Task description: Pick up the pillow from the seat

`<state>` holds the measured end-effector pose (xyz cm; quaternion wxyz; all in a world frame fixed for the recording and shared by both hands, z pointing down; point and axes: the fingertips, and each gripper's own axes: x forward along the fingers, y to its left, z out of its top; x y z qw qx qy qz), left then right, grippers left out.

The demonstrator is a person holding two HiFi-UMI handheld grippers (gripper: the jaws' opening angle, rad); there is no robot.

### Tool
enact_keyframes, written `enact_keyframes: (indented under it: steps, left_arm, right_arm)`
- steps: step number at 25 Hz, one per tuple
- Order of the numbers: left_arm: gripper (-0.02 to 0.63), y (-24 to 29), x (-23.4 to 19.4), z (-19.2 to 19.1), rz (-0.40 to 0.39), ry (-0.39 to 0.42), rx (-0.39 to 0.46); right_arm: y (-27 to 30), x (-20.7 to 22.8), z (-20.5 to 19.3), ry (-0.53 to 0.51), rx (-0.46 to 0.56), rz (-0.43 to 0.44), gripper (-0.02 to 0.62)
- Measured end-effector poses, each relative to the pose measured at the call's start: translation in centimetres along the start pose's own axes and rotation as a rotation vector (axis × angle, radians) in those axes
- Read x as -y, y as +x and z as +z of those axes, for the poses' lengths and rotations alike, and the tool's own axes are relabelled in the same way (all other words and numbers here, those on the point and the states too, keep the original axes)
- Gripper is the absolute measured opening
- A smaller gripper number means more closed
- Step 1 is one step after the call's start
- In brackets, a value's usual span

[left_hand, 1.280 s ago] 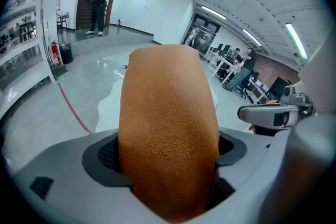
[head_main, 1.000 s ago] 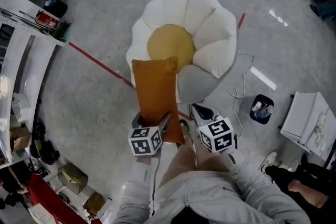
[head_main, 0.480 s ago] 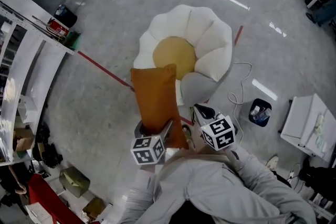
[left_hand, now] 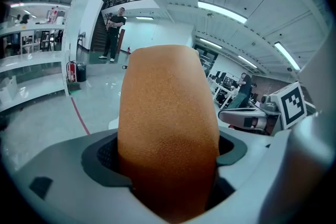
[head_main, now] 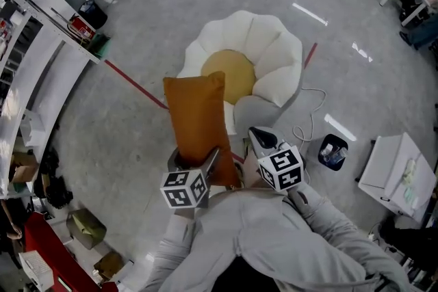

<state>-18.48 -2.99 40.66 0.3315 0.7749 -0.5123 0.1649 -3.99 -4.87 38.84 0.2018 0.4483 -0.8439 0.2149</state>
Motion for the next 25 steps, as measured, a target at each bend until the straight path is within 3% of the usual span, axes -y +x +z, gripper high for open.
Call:
enact_keyframes:
  steps: [10, 25]
  left_arm:
    - [0.449, -1.4, -1.4, 1.3, 0.032, 0.010, 0.049]
    - [0.451, 0.3, -1.4, 1.7, 0.014, 0.003, 0.034]
  right_arm:
    - [-0.3, 0.2, 1.8, -0.021, 0.041, -0.016, -0.002]
    - [-0.1, 1.5, 2.1, -0.022, 0.042, -0.043, -0.002]
